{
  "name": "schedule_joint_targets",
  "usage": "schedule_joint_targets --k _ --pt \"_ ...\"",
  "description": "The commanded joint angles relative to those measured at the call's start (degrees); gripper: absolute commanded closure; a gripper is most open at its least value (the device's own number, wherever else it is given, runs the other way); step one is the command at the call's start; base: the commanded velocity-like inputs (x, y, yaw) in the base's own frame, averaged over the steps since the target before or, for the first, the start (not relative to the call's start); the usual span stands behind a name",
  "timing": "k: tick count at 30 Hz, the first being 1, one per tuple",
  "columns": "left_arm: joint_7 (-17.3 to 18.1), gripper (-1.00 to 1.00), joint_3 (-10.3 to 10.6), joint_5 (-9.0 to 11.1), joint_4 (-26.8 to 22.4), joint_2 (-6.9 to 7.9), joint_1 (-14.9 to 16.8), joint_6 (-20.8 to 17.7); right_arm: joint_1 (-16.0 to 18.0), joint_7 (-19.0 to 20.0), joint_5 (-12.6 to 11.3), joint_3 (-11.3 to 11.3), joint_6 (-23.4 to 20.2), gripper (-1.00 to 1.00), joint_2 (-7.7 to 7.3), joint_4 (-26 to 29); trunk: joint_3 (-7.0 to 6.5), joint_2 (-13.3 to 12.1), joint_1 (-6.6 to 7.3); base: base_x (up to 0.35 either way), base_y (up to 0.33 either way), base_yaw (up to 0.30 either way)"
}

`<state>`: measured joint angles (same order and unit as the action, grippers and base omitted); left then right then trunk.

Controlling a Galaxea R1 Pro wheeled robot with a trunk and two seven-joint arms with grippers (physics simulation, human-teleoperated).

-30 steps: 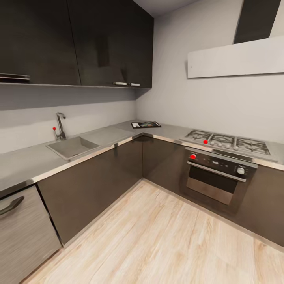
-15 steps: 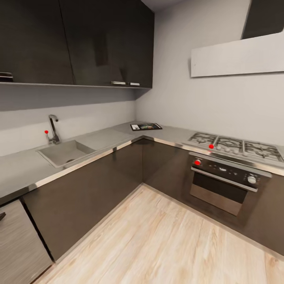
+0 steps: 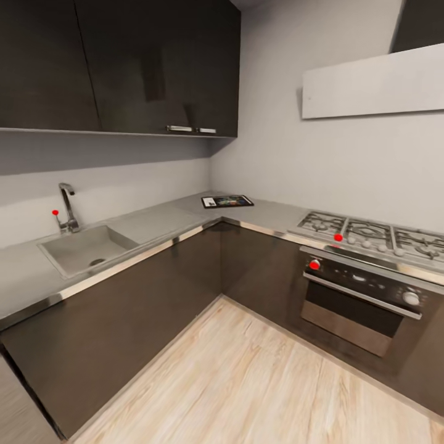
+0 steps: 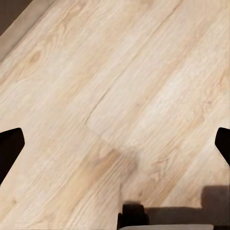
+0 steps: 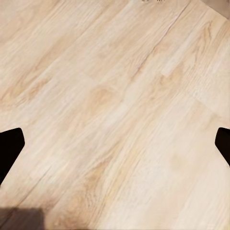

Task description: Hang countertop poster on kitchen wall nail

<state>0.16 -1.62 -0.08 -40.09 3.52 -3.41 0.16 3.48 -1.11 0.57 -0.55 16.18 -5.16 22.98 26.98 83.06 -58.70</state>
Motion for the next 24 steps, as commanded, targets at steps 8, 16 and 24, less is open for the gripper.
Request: schedule_joint_targets --k 8,16,24 --pt "0.0 -1.00 -0.1 0.0 -0.1 -0.01 0.0 0.0 0.0 -0.1 0.1 -0.1 0.2 -1.00 0.06 0.0 0.05 0.0 -0.03 0.300 -0.010 0.000" --pt "0.0 -1.00 -0.1 0.0 -0.1 -0.01 0.0 0.0 0.0 -0.1 0.1 -0.1 0.2 -1.00 0.06 0.0 0.05 0.0 -0.03 0.289 -0.001 0.000" --pt "0.0 -1.00 -0.1 0.0 -0.1 -0.01 0.0 0.0 0.0 -0.1 0.1 -0.1 0.3 -1.00 0.06 0.0 0.05 0.0 -0.03 0.280 0.000 0.000"
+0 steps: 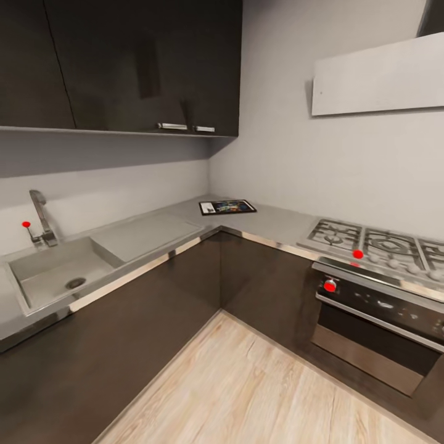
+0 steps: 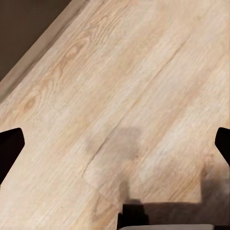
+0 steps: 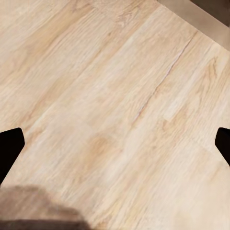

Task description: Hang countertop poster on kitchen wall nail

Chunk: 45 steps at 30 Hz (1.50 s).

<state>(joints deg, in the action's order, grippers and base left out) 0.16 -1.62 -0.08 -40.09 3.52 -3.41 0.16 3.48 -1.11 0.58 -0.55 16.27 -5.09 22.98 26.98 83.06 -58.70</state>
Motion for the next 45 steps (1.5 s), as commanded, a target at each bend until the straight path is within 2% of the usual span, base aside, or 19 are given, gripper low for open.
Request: schedule_joint_targets --k 1,12,28,40,42,43,45 --pt "0.0 -1.00 -0.1 0.0 -0.1 -0.01 0.0 0.0 0.0 -0.1 0.1 -0.1 0.2 -1.00 -0.01 0.0 0.05 0.0 -0.03 0.277 0.000 0.000" --pt "-0.1 -1.00 -0.1 0.0 -0.1 -0.01 0.0 0.0 0.0 -0.1 0.0 -0.1 0.2 -1.00 0.02 0.0 0.05 0.0 -0.03 0.238 0.000 0.028" --pt "-0.2 -1.00 0.2 -0.1 -0.1 -0.08 0.0 -0.1 0.0 -0.1 0.0 -0.1 0.2 -1.00 0.00 0.0 0.05 0.0 -0.03 0.020 0.000 0.241" --pt "-0.2 -1.00 0.0 0.1 -0.2 -0.02 0.0 -0.1 0.0 0.2 -0.4 0.3 0.1 -1.00 0.06 0.8 0.05 0.0 -0.03 0.195 -0.038 0.020" --pt "-0.1 -1.00 -1.5 0.9 -0.3 -0.08 0.0 -0.1 0.0 2.1 -0.6 0.1 -0.1 -1.00 1.05 5.9 0.05 0.0 -0.03 0.026 -0.004 0.000" --pt "0.0 -1.00 -2.6 2.9 -0.3 -0.20 0.0 -0.1 0.0 4.1 -0.5 0.0 -1.8 -1.00 2.17 12.6 0.05 0.0 -0.03 0.015 -0.003 0.000" --pt "0.1 -1.00 -3.5 5.1 -0.3 -0.32 0.0 -0.1 0.0 5.8 -0.4 -0.2 -5.0 -1.00 3.37 19.7 0.05 0.0 -0.03 0.011 -0.002 0.000"
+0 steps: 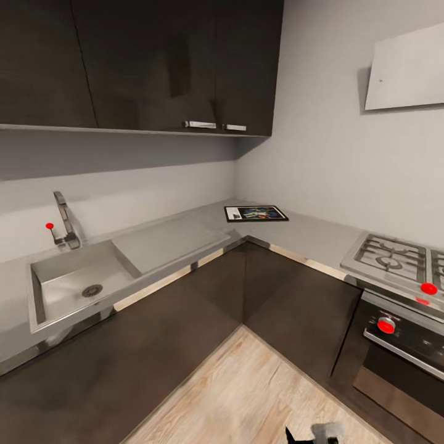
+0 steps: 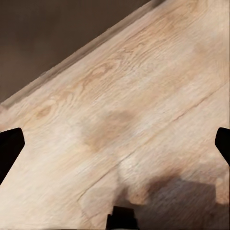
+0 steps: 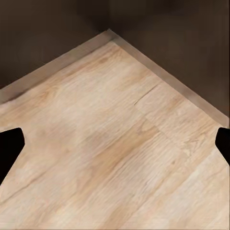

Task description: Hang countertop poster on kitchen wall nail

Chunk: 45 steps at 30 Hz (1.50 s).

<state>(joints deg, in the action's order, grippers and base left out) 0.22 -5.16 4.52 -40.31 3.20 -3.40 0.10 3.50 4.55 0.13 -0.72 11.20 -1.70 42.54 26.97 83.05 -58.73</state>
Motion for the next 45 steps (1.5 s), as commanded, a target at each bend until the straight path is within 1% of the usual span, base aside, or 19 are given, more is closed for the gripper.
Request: schedule_joint_targets --k 1,3,4,9,10,13,14,18,20,21,23,24,25,26,27,29,30,36,45 --pt "0.1 -1.00 -0.4 1.4 -0.1 -0.04 0.0 0.0 0.0 0.7 0.0 -0.3 -2.3 -1.00 0.50 3.5 0.05 0.0 0.00 0.008 -0.001 0.000" --pt "0.5 -1.00 -1.0 3.1 0.2 -0.10 0.0 0.0 0.1 1.6 0.1 -1.4 -8.0 -1.00 1.40 10.1 0.05 0.0 0.00 0.005 -0.001 0.000" --pt "1.4 -1.00 -1.4 4.7 1.1 -0.08 0.0 0.1 0.2 2.2 -0.1 -3.0 -14.0 -1.00 2.16 16.8 0.05 0.0 0.00 0.003 -0.001 0.000" --pt "7.0 -1.00 -2.0 8.3 6.3 0.21 0.0 0.1 2.9 2.9 -0.3 -6.3 -25.8 -1.00 4.22 32.1 0.05 0.0 0.00 0.002 0.000 0.000" --pt "9.8 -1.00 -2.0 9.1 8.4 0.68 0.0 0.1 5.3 3.0 -0.4 -7.0 -30.4 -1.00 5.56 36.8 0.05 0.0 0.00 0.000 0.000 0.000" --pt "13.6 -1.00 -2.1 9.8 10.4 2.26 0.0 0.2 10.8 3.1 -0.4 -7.6 -38.5 -1.00 7.04 41.0 0.05 0.0 0.00 0.000 0.000 0.000" --pt "15.9 -1.00 -2.2 10.0 11.1 3.13 0.0 0.2 15.6 3.1 -0.5 -7.8 -43.9 -1.00 7.68 42.5 0.05 0.0 0.00 0.000 0.000 0.000" --pt "19.3 -1.00 -2.3 10.3 12.3 4.09 0.0 0.3 26.8 3.0 -0.6 -8.0 -53.3 -1.00 8.38 42.5 0.05 0.0 0.00 0.000 0.000 0.000" --pt "20.2 -1.00 -2.3 10.4 13.0 4.35 0.0 0.6 32.6 2.8 -0.6 -7.9 -56.6 -1.00 8.55 41.0 0.05 0.0 0.00 0.000 0.000 0.000" --pt "20.9 -1.00 -2.3 10.4 13.6 4.51 0.0 1.4 38.3 2.4 -0.7 -7.2 -59.0 -1.00 8.63 38.5 0.05 0.0 0.00 0.000 0.000 0.000" --pt "21.3 -1.00 -2.3 10.5 14.0 4.61 0.0 2.4 43.7 1.7 -0.7 -5.8 -60.5 -1.00 8.67 34.6 0.05 0.0 0.00 0.000 0.000 0.000" --pt "21.6 -1.00 -2.3 10.5 14.4 4.68 0.0 3.4 48.9 0.6 -0.7 -4.3 -61.5 -1.00 8.63 29.4 0.05 0.0 0.00 0.000 0.000 0.000" --pt "21.7 -1.00 -2.3 10.5 14.5 4.70 0.0 3.8 51.5 -0.2 -0.7 -3.7 -61.8 -1.00 8.58 26.4 0.05 0.0 0.00 0.000 0.000 0.000" --pt "21.9 -1.00 -2.3 10.5 14.7 4.81 0.0 4.7 61.0 -4.1 -0.7 -2.2 -61.4 -1.00 8.23 12.7 0.05 0.0 0.00 0.000 0.000 0.000" --pt "22.0 -1.00 -2.3 10.5 14.8 4.84 0.0 4.9 64.7 -6.3 -0.7 -1.8 -59.7 -1.00 8.13 6.4 0.05 0.0 0.00 0.000 0.000 0.000" --pt "22.0 -1.00 -2.3 10.5 14.8 4.85 0.0 5.1 67.2 -8.3 -0.7 -1.6 -57.0 -1.00 8.08 1.4 0.05 0.0 0.00 0.000 0.000 0.000" --pt "22.2 -1.00 -2.3 10.5 14.9 5.10 0.0 5.3 70.8 -11.7 -0.8 -1.2 -50.5 -1.00 8.05 -6.6 0.05 0.0 0.00 0.023 0.000 0.000" --pt "22.3 -1.00 -2.3 10.5 14.9 5.71 0.0 5.3 71.7 -12.5 -0.9 1.4 -48.9 -1.00 7.96 -9.3 0.05 0.0 0.00 0.199 -0.052 0.000" --pt "22.3 -1.00 -2.3 10.5 14.9 5.76 0.0 5.4 71.7 -12.7 -0.8 1.8 -48.8 -1.00 7.53 -14.3 0.05 0.0 0.00 0.216 -0.072 0.000"
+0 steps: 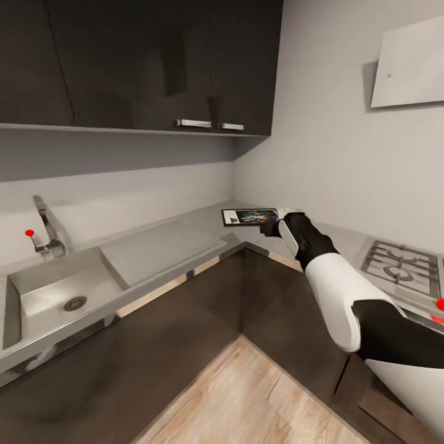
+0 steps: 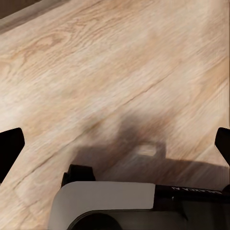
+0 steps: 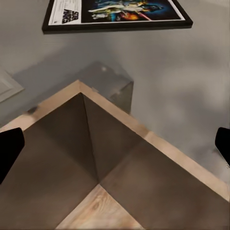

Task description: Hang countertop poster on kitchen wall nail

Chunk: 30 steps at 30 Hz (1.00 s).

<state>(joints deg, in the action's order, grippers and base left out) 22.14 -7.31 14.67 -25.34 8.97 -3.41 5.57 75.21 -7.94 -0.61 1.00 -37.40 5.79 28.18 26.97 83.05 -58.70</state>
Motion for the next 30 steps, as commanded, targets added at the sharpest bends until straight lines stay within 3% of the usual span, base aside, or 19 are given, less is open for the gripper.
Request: schedule_joint_targets --k 1,21,26,30 --pt "0.4 -1.00 -0.2 0.4 -0.1 -0.01 0.0 -0.1 0.0 -0.2 -0.1 0.1 -0.2 -1.00 0.01 -0.1 0.05 0.0 -0.03 0.304 -0.101 0.000" --pt "0.4 -1.00 -0.2 0.4 0.0 -0.01 0.0 -0.1 0.6 -0.2 -0.1 0.2 -0.2 -1.00 -0.07 -3.0 0.05 0.0 -0.03 0.318 -0.105 0.000" --pt "0.4 -1.00 -0.1 0.4 0.7 -0.01 0.0 -0.1 4.8 -0.3 -0.2 0.2 -0.3 -1.00 -0.08 -8.5 0.05 0.0 -0.03 0.320 -0.095 0.000" --pt "0.4 -1.00 -0.1 0.4 0.8 -0.01 0.0 -0.1 6.3 -0.3 -0.2 0.2 -0.3 -1.00 -0.08 -9.7 0.05 0.0 -0.03 0.320 -0.093 0.000"
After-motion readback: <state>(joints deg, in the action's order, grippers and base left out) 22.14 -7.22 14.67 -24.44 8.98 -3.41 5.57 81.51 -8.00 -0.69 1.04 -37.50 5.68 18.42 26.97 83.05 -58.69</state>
